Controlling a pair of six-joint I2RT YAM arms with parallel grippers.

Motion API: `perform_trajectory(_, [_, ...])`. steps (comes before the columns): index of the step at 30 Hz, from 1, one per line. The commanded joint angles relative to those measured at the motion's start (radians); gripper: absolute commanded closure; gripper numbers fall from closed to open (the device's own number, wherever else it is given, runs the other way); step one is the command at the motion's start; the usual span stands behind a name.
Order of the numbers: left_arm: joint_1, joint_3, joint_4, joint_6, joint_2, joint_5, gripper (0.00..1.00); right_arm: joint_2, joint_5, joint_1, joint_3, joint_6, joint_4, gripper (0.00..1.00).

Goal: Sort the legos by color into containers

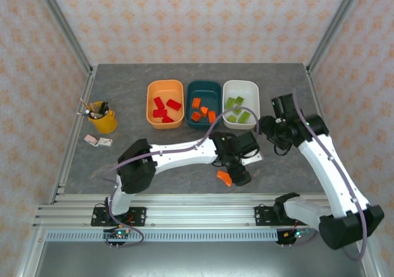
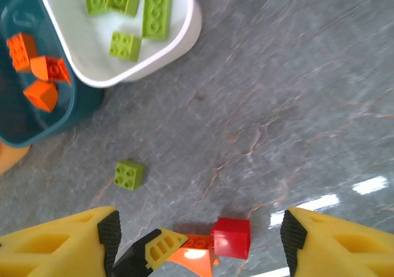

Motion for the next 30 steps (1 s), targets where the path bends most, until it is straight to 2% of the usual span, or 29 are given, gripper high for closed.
perform_trajectory(1, [-0.031,0.046,-0.048,0.059,0.032,-0.080,0.15,-0.075,0.101,-0.006,0.022,0.034,-0.084,0.27])
perform_trajectory(6, [-0.050,-0.009,0.037,0.130,0.034,-0.158,0.09,-0.131,0.164,-0.014,0.062,0.055,-0.136,0.25])
perform_trajectory(17, [-0.050,-0.051,0.130,0.256,0.096,-0.189,0.10,-0.192,0.190,-0.014,0.085,0.108,-0.192,0.24])
perform_trajectory(24, [-0.051,-0.029,0.154,0.259,0.143,-0.200,0.11,-0.211,0.181,-0.015,0.068,0.112,-0.204,0.24])
perform_trajectory(30, [-0.051,-0.011,0.156,0.248,0.169,-0.191,0.31,-0.221,0.180,-0.014,0.062,0.115,-0.207,0.24])
